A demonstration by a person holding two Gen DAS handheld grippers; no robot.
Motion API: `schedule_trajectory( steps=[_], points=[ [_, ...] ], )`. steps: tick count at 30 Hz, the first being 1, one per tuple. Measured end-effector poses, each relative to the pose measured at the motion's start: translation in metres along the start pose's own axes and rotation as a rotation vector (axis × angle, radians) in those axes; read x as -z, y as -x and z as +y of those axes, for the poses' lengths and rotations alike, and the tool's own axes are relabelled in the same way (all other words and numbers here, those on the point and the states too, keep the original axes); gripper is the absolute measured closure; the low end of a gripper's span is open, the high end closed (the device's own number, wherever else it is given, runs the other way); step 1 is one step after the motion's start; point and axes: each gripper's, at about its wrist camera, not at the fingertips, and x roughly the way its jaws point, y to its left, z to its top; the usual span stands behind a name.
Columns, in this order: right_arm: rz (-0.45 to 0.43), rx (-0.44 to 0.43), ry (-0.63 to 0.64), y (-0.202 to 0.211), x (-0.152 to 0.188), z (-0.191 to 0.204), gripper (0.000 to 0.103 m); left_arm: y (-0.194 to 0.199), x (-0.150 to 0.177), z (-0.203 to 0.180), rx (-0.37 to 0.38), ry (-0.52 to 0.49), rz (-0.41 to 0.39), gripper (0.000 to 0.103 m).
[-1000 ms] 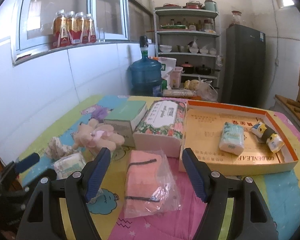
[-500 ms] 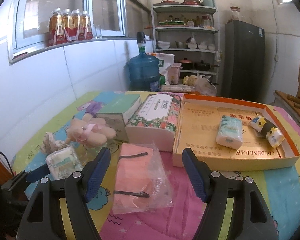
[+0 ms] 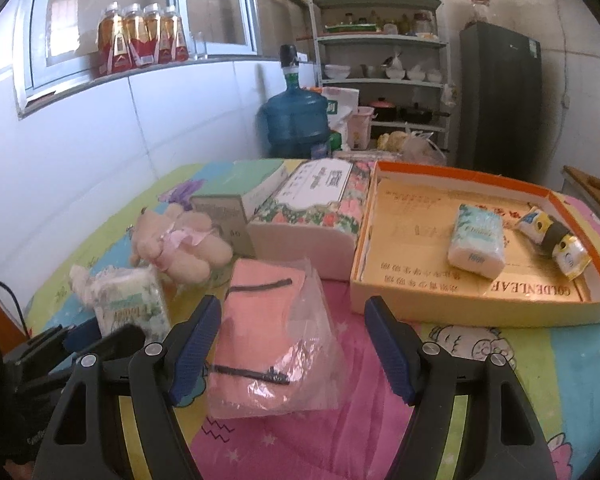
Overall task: Organize soft objects
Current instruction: 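Grasp the white wrapped tissue pack with left tool while right tool grasps the pink bagged item, then carry the tissue pack and pink bagged item with both tools over the box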
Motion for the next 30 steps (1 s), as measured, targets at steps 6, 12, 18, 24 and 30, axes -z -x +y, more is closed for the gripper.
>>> schedule_trajectory(
  steps=[6,12,18,24,30],
  points=[
    [0.025,-0.045,0.010,-0.003,0.007,0.004,0.027,0.003,0.000,-0.005,0.005,-0.021,-0.020,0.076],
    [0.054,-0.102,0.013,-0.006,0.010,0.012,0.048,0.009,-0.002,-0.002,0.001,-0.024,-0.035,0.077],
    [0.055,-0.113,0.000,0.000,0.008,0.013,0.077,0.016,-0.005,-0.004,0.012,-0.033,-0.046,0.079],
    [0.021,-0.107,-0.008,0.011,0.003,0.015,0.078,0.022,-0.013,-0.007,0.019,-0.058,-0.064,0.081],
    [-0.018,-0.084,-0.006,0.026,-0.004,0.014,0.078,0.020,-0.017,-0.009,0.044,-0.076,-0.049,0.085]
  ],
)
